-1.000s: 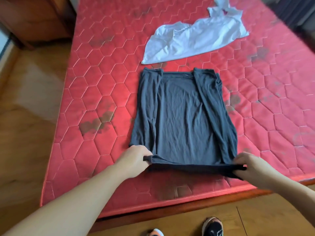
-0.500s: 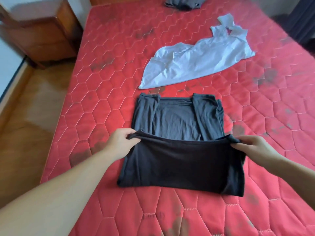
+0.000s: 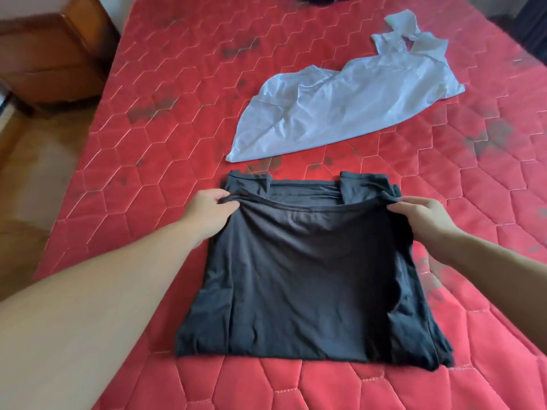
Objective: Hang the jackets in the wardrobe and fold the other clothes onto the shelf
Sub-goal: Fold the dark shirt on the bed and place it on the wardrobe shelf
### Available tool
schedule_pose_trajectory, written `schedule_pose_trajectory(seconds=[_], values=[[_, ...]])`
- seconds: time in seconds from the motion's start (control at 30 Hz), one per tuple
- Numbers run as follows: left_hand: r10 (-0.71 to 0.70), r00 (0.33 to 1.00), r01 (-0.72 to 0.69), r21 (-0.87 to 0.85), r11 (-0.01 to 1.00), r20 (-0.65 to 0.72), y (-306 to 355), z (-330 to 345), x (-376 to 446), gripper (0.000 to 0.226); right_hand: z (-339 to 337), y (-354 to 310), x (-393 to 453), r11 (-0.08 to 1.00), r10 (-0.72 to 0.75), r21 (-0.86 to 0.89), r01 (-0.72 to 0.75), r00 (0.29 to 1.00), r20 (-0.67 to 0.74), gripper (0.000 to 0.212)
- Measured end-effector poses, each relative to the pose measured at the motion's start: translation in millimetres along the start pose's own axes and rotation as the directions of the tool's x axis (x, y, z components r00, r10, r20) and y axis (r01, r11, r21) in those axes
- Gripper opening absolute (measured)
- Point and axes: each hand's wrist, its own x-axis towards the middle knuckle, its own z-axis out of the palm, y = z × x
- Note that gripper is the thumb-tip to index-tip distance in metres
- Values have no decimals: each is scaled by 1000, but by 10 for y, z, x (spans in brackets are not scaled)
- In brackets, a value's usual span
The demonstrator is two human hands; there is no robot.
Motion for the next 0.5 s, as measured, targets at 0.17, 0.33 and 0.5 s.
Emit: schedule_pose_trajectory(seconds=[0.17, 0.33, 0.5], values=[[-62, 997, 66, -84, 994, 53, -58, 105, 365, 10, 56, -32, 354, 999, 25, 23, -24, 998, -51, 16], [-119, 989, 139, -261, 955, 91, 17, 125, 762, 18, 127, -177, 687, 995, 16, 95, 1, 984, -177, 20], [-104, 993, 115, -270, 956, 55, 62, 211, 1160, 20, 311, -311, 1040, 1000, -16, -6, 15, 966, -257, 18]])
